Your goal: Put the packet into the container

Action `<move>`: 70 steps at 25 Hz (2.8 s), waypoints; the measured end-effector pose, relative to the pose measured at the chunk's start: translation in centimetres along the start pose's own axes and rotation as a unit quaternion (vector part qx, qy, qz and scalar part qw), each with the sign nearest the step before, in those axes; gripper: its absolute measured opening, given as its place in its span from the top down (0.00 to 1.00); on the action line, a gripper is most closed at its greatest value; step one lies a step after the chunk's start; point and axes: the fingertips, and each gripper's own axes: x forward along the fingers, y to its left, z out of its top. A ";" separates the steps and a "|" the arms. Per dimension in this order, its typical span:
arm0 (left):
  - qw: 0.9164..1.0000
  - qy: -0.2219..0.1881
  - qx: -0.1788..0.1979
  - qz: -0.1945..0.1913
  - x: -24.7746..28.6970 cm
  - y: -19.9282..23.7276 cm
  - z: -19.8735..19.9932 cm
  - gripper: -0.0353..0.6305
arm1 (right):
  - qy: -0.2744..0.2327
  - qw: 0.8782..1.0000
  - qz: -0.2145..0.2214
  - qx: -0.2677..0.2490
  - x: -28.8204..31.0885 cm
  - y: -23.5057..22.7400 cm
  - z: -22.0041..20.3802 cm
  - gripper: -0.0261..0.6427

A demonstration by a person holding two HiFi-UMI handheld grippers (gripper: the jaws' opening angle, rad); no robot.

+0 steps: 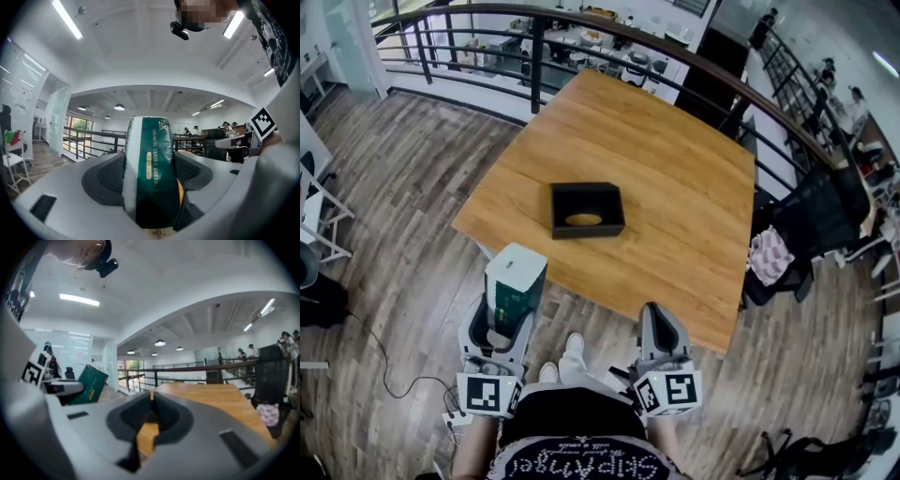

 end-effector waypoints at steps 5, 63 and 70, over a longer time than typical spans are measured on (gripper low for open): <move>1.000 -0.008 0.001 0.011 3.2 -1.0 0.8 0.43 | -0.008 1.000 0.011 -0.001 2.5 -2.7 0.9 0.90; 0.997 -0.001 -0.005 -0.080 22.1 7.6 1.1 0.43 | 0.020 0.997 -0.075 0.024 18.5 -4.8 2.6 0.90; 0.996 0.006 -0.012 -0.084 22.6 7.5 0.8 0.43 | 0.025 0.996 -0.085 0.024 18.5 -5.3 2.6 0.90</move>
